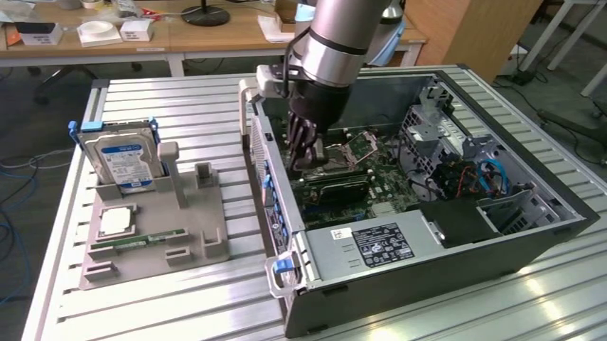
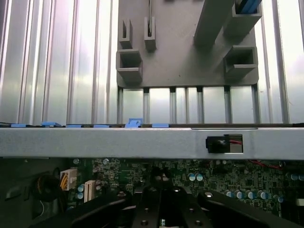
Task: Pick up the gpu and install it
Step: 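Press down on the gpu until it lock into place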
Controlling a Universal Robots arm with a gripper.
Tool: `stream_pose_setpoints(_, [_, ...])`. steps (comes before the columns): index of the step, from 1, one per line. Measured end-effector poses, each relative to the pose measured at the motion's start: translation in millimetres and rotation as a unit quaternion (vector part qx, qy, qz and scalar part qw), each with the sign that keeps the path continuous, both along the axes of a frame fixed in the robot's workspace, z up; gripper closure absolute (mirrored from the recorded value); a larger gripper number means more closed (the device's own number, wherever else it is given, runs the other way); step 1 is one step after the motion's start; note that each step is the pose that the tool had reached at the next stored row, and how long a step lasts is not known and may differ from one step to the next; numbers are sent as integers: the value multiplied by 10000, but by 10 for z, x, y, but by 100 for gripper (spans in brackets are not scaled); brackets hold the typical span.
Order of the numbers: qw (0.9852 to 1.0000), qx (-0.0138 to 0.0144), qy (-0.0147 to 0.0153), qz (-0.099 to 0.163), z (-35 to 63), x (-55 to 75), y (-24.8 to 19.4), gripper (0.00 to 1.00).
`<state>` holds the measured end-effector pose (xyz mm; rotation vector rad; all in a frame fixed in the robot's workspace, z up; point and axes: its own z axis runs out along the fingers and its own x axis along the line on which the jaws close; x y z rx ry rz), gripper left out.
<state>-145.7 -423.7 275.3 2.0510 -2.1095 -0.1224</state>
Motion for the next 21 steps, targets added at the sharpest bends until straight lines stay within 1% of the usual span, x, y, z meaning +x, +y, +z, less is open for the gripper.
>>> stream_pose_setpoints(1, [10000,-13,0,0,0,-1,4,90])
stream_pose_setpoints(3, [10000,-28,0,1,1,-22,10,90])
stream_pose_setpoints(6, [10000,-37,-3,3,-1,-86,14,90])
stream_pose_setpoints(8, [10000,-38,-2,3,-2,-106,14,90])
stream_pose_setpoints(16, [10000,-39,0,1,-1,-110,8,90])
stream_pose_setpoints(21, [10000,-38,1,-1,-2,-111,-27,90])
